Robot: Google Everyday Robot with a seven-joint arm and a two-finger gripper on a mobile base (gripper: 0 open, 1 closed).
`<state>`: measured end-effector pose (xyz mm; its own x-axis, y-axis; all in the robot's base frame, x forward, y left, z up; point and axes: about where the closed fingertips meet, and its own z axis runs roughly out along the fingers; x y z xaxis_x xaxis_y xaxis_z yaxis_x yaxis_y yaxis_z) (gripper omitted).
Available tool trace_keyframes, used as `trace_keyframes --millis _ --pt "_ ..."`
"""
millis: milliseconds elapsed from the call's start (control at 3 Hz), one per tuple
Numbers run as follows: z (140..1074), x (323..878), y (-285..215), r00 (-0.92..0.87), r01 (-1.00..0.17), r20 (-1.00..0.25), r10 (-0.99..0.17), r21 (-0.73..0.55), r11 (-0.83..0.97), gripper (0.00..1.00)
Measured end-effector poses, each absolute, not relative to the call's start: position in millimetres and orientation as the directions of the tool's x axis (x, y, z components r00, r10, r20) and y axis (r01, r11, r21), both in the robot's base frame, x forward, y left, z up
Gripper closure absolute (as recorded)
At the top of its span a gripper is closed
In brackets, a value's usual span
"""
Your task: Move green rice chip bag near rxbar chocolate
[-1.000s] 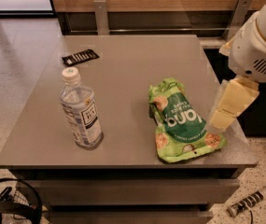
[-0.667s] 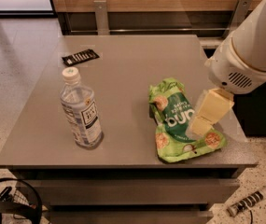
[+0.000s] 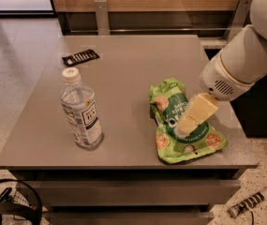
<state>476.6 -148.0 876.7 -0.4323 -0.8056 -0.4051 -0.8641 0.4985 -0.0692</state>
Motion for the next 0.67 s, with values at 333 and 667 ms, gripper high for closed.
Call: trace_keyframes --millis 333,667 --pt "854.5 483.3 -136.5 -0.469 -0.849 -0.416 -0.779 -0.030 0.527 0.00" --pt "839.4 470.5 -116.3 -0.468 -0.854 -0.394 -0.791 -0.030 0.520 0.00"
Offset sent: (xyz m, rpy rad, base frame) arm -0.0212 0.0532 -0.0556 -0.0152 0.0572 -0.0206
